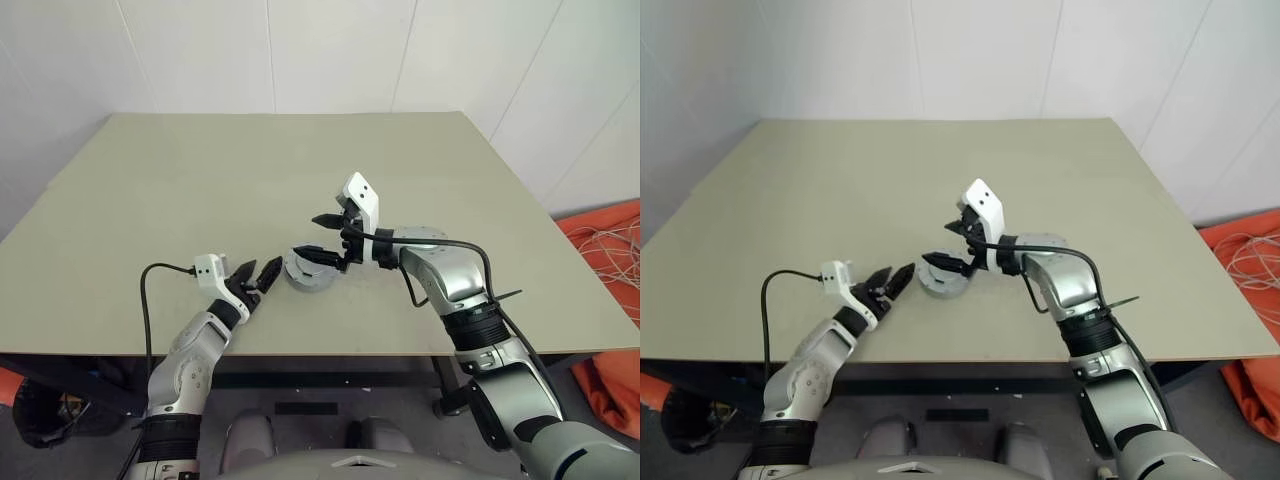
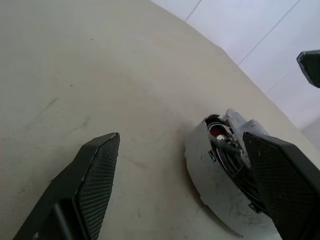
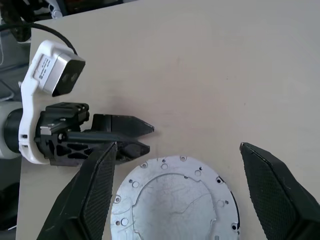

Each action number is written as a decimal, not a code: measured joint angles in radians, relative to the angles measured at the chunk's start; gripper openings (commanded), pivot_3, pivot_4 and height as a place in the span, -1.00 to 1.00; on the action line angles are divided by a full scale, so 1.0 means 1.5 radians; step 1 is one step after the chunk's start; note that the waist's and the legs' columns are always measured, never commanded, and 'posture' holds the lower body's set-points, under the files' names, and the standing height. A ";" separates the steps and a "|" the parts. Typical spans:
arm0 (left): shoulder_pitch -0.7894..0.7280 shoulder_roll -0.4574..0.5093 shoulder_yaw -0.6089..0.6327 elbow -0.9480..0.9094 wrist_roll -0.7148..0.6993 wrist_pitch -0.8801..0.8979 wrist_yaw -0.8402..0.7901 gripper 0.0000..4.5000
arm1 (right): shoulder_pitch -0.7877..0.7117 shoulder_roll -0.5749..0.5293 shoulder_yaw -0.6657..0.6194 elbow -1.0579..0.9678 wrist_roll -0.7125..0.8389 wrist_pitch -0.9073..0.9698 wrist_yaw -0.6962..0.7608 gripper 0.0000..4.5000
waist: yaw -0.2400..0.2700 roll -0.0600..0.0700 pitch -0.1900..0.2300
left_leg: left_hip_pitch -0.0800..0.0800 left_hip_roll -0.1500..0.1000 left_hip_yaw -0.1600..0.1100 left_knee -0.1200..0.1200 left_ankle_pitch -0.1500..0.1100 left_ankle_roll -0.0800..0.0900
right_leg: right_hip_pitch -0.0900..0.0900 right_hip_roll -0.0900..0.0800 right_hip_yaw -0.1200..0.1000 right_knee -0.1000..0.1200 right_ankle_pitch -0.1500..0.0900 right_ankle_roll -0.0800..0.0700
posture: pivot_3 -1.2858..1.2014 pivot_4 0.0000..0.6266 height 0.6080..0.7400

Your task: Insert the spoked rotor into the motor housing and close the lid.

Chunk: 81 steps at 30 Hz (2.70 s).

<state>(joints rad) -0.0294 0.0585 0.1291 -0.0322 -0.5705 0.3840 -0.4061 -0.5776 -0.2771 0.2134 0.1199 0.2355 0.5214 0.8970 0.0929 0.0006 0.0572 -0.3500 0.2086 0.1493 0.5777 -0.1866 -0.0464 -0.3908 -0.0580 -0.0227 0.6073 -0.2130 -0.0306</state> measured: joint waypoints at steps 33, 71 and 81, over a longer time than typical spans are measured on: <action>0.001 0.003 0.003 -0.011 -0.004 0.014 -0.001 0.87 | -0.007 0.030 0.035 0.213 -0.077 -0.196 0.039 0.39 | -0.001 0.000 0.000 | 0.000 0.000 0.000 0.000 0.000 0.000 | 0.000 0.000 0.000 0.000 0.000 0.000 | 0.03 -1.00 1.00; 0.043 0.045 -0.013 -0.054 -0.026 0.057 -0.047 0.87 | -0.016 0.017 0.070 0.192 -0.129 -0.197 0.021 0.39 | -0.002 0.000 0.000 | 0.001 0.000 0.000 0.000 0.000 0.000 | 0.000 0.000 0.000 0.000 0.000 0.000 | 0.03 -1.00 1.00; 0.007 0.087 -0.043 -0.052 -0.030 0.088 -0.112 0.87 | -0.016 0.016 0.075 0.182 -0.131 -0.182 0.010 0.39 | -0.002 0.000 0.000 | 0.001 0.000 0.000 0.000 0.000 0.000 | 0.000 0.000 0.000 0.000 0.000 0.001 | 0.03 -1.00 1.00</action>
<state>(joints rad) -0.0188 0.1895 0.0640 -0.1102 -0.6152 0.5160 -0.5737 -0.6019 -0.2525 0.3262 0.3931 0.0387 0.2479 0.9125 0.0903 0.0008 0.0571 -0.3486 0.2084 0.1493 0.5771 -0.1867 -0.0462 -0.3901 -0.0581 -0.0226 0.6071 -0.2137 -0.0296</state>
